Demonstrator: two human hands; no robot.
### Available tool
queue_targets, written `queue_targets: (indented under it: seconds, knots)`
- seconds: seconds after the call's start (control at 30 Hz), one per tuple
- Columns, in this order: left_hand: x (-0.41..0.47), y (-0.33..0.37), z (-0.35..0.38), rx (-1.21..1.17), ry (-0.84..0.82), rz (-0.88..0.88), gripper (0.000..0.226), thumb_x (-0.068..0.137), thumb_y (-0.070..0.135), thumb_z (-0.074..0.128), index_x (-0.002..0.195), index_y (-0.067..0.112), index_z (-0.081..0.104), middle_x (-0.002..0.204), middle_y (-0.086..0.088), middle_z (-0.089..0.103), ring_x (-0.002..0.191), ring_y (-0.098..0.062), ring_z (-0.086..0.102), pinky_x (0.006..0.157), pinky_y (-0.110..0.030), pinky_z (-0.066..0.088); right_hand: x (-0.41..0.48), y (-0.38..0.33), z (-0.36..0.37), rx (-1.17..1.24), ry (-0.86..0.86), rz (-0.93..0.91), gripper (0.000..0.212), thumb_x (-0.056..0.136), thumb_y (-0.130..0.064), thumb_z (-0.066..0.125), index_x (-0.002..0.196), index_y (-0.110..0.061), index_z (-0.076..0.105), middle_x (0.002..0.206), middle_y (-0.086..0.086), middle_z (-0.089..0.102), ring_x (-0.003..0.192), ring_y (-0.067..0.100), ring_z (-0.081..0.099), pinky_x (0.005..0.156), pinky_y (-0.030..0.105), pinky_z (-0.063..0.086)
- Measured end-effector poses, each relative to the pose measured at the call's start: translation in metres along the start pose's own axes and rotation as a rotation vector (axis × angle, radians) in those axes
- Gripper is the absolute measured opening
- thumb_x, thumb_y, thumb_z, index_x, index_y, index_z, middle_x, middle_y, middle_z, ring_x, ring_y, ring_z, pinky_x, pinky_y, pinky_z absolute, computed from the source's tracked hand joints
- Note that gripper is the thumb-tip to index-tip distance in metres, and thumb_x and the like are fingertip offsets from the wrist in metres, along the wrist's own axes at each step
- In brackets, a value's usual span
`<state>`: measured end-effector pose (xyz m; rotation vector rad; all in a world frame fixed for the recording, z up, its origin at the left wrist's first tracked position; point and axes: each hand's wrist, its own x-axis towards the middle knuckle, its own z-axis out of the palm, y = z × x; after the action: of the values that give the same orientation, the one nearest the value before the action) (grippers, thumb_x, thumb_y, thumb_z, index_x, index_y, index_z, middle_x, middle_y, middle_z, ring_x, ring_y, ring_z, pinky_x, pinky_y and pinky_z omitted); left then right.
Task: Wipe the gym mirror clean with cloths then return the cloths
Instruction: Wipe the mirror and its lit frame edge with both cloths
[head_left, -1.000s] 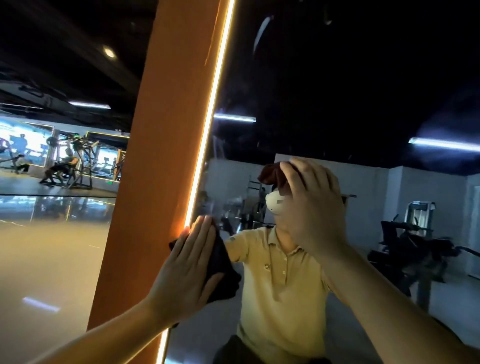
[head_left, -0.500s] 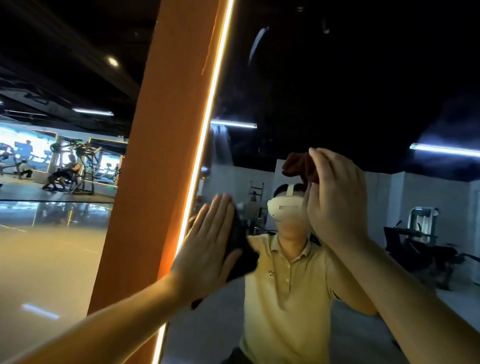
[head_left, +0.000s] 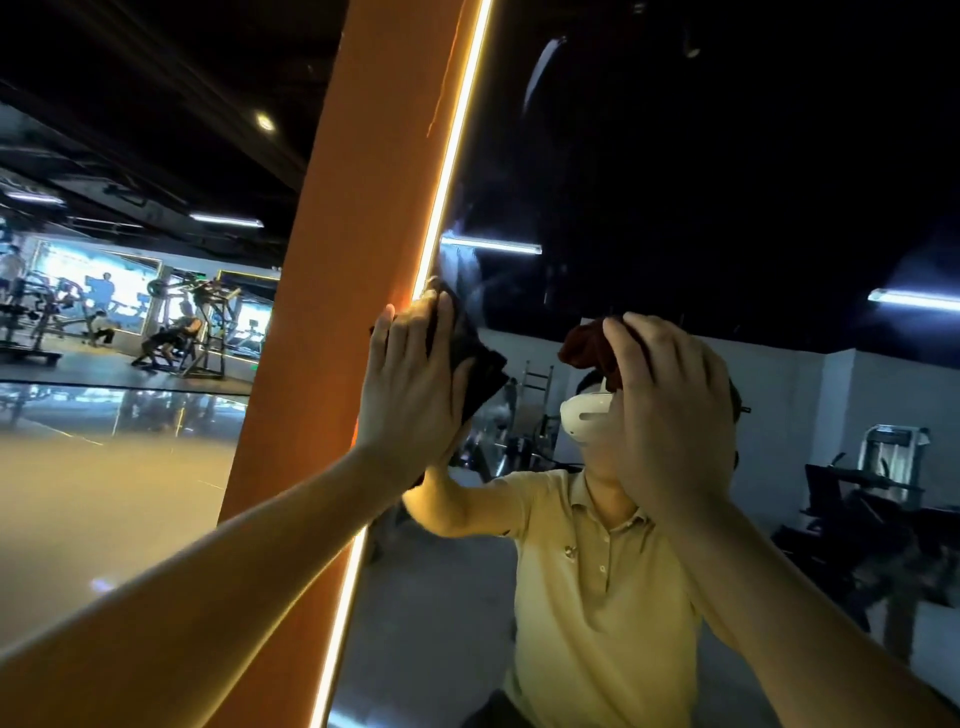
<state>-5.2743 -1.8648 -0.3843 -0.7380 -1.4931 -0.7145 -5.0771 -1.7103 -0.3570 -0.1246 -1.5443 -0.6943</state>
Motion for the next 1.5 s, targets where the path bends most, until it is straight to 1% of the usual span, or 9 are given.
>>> queue_targets:
  seconds: [0.23, 0.57, 0.7, 0.87, 1.0, 1.1, 1.17, 1.3, 1.5]
  knots:
    - [-0.195, -0.030, -0.012, -0.030, -0.269, 0.260, 0.064, 0.113, 0.037, 0.027, 0.161, -0.006, 0.024, 0.171, -0.025, 0.018, 0.158, -0.041, 0.024, 0.118, -0.059, 0.034, -0.009, -0.007, 0.004, 0.008, 0.017, -0.039, 0.063, 0.083, -0.001, 0.070, 0.144, -0.005, 0.052, 0.143, 0.017, 0.057, 0.135, 0.036, 0.047, 0.112, 0.052, 0.036]
    - [0.004, 0.018, 0.007, -0.145, -0.027, -0.099, 0.070, 0.111, 0.042, 0.016, 0.164, -0.003, 0.015, 0.174, -0.019, 0.009, 0.163, -0.030, 0.002, 0.131, -0.053, 0.006, -0.011, -0.004, 0.007, 0.001, 0.005, -0.063, 0.067, 0.080, -0.004, 0.072, 0.144, -0.007, 0.051, 0.143, 0.016, 0.056, 0.135, 0.035, 0.044, 0.113, 0.050, 0.032]
    - [-0.109, -0.005, 0.004, -0.095, -0.150, 0.186, 0.068, 0.112, 0.040, 0.022, 0.165, -0.002, 0.015, 0.175, -0.019, 0.007, 0.162, -0.034, 0.010, 0.129, -0.054, 0.015, -0.012, -0.004, 0.008, 0.005, 0.026, -0.072, 0.061, 0.084, -0.001, 0.067, 0.143, -0.006, 0.052, 0.142, 0.017, 0.056, 0.134, 0.035, 0.045, 0.113, 0.050, 0.032]
    - [-0.155, -0.067, -0.030, 0.162, -0.147, 0.487, 0.053, 0.114, 0.034, 0.036, 0.153, 0.000, 0.045, 0.158, -0.025, 0.045, 0.147, -0.038, 0.043, 0.118, -0.060, 0.035, -0.011, -0.007, 0.004, 0.024, -0.001, -0.048, 0.060, 0.085, -0.001, 0.068, 0.143, -0.005, 0.053, 0.143, 0.018, 0.057, 0.135, 0.038, 0.048, 0.112, 0.052, 0.035]
    - [-0.137, -0.045, -0.053, -0.028, -0.089, 0.274, 0.045, 0.107, 0.035, 0.047, 0.132, 0.003, 0.067, 0.116, -0.015, 0.060, 0.102, -0.026, 0.056, 0.087, -0.039, 0.047, -0.010, -0.011, 0.001, 0.046, -0.020, -0.019, 0.060, 0.086, 0.000, 0.067, 0.143, -0.004, 0.053, 0.143, 0.019, 0.057, 0.135, 0.037, 0.045, 0.113, 0.051, 0.032]
    - [-0.153, -0.023, -0.053, -0.225, -0.188, 0.012, 0.041, 0.099, 0.018, 0.069, 0.134, -0.002, 0.066, 0.109, -0.014, 0.065, 0.093, -0.023, 0.064, 0.075, -0.039, 0.061, -0.011, -0.013, 0.001, 0.065, -0.019, 0.008, 0.059, 0.086, 0.002, 0.065, 0.143, -0.004, 0.054, 0.143, 0.019, 0.056, 0.135, 0.038, 0.046, 0.113, 0.053, 0.035]
    - [-0.171, -0.008, -0.048, -0.296, -0.219, -0.089, 0.050, 0.095, 0.010, 0.074, 0.141, -0.003, 0.060, 0.120, -0.018, 0.063, 0.103, -0.026, 0.064, 0.082, -0.043, 0.063, -0.011, -0.014, 0.002, 0.070, -0.014, 0.023, 0.058, 0.086, 0.001, 0.064, 0.143, -0.005, 0.054, 0.142, 0.019, 0.056, 0.135, 0.038, 0.047, 0.113, 0.053, 0.035]
    - [-0.177, 0.009, -0.034, -0.266, -0.106, -0.039, 0.053, 0.112, 0.036, 0.037, 0.148, 0.000, 0.053, 0.128, -0.023, 0.053, 0.110, -0.028, 0.051, 0.092, -0.040, 0.051, -0.016, -0.014, 0.005, 0.065, -0.014, -0.018, 0.055, 0.089, 0.000, 0.059, 0.143, -0.006, 0.052, 0.142, 0.018, 0.056, 0.134, 0.037, 0.046, 0.112, 0.052, 0.034]
    - [0.007, 0.000, -0.020, -0.154, -0.024, -0.112, 0.075, 0.097, 0.046, 0.027, 0.156, 0.003, 0.044, 0.134, -0.024, 0.047, 0.117, -0.034, 0.047, 0.104, -0.049, 0.046, -0.016, -0.014, 0.008, 0.065, -0.014, -0.038, 0.056, 0.086, -0.009, 0.056, 0.142, -0.008, 0.048, 0.142, 0.017, 0.055, 0.135, 0.035, 0.043, 0.112, 0.052, 0.034]
